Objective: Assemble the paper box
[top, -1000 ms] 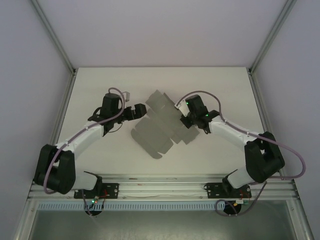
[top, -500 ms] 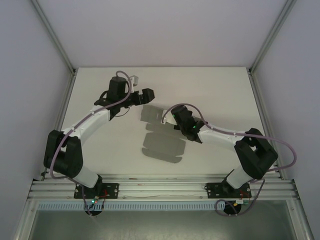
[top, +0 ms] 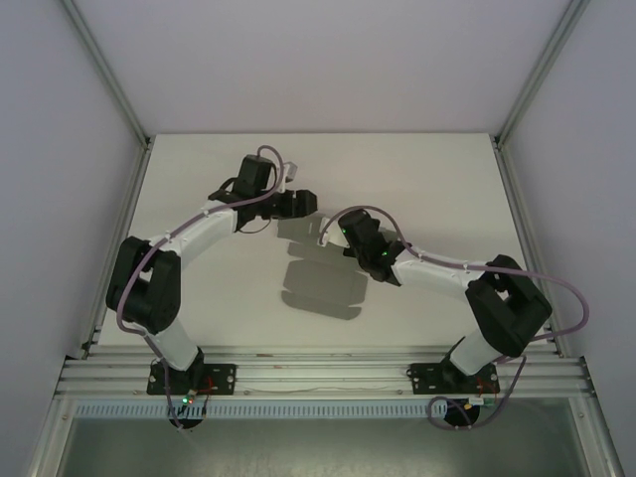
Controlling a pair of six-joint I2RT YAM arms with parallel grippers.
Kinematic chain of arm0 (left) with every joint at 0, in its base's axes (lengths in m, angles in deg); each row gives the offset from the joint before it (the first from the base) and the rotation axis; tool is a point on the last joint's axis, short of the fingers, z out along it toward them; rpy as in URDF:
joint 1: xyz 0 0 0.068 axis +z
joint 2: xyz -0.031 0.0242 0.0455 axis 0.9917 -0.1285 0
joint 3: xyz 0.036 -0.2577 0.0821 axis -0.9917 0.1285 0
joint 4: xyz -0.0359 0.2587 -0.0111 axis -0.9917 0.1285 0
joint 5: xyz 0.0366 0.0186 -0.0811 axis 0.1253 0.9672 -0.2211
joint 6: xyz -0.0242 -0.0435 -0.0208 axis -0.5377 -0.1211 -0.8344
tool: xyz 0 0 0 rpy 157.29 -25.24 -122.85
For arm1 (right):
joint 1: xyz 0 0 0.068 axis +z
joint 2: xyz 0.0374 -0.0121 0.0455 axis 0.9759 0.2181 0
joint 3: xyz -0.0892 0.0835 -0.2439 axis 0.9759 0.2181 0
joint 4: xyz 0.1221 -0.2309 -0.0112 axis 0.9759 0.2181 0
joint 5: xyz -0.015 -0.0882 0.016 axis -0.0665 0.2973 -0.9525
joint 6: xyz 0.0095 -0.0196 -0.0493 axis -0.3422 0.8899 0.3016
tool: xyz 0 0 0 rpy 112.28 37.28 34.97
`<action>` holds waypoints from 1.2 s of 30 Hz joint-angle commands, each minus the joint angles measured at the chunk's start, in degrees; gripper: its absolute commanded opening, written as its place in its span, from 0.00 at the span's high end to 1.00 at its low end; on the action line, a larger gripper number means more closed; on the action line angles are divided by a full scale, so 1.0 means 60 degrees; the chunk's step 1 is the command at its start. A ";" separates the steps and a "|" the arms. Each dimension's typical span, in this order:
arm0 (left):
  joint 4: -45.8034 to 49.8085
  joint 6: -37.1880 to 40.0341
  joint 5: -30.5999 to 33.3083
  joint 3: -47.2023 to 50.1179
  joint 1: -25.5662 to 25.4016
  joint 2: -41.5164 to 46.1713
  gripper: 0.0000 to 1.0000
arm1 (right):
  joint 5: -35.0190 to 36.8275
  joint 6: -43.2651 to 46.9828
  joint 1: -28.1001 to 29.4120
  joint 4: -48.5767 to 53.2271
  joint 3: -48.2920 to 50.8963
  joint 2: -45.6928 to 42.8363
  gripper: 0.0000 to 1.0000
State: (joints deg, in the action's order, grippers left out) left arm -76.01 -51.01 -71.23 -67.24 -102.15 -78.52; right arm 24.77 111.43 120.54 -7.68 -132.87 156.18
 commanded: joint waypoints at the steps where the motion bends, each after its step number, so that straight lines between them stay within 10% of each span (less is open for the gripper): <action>1: -0.0330 -0.0178 -0.0699 0.0250 -0.0116 -0.0187 0.36 | 0.0042 -0.0306 0.0054 -0.0249 -0.0040 -0.0232 1.00; 11: -0.1481 -0.1443 -0.1186 0.0448 -0.0399 -0.0547 0.39 | 0.0019 -0.0525 0.0150 -0.1013 0.0235 -0.0246 1.00; 29: -0.3346 -0.3716 -0.0242 0.1272 -0.0512 -0.0611 0.90 | -0.0050 -0.0359 0.0341 -0.1638 0.0781 -0.0362 1.00; 32: -0.2967 -0.3403 -0.0055 0.1280 -0.0518 -0.0418 0.88 | 0.0038 -0.0478 0.0344 -0.1623 0.0873 -0.0477 1.00; 36: -0.1784 -0.2262 0.0615 0.1329 -0.0479 0.0256 0.42 | 0.0126 -0.0653 0.0348 -0.1489 0.0998 -0.0793 1.00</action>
State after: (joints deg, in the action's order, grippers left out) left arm -91.85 -70.55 -72.68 -60.07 -105.03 -81.36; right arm 25.75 109.18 121.93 -15.79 -127.61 154.26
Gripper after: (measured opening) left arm 0.526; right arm 0.046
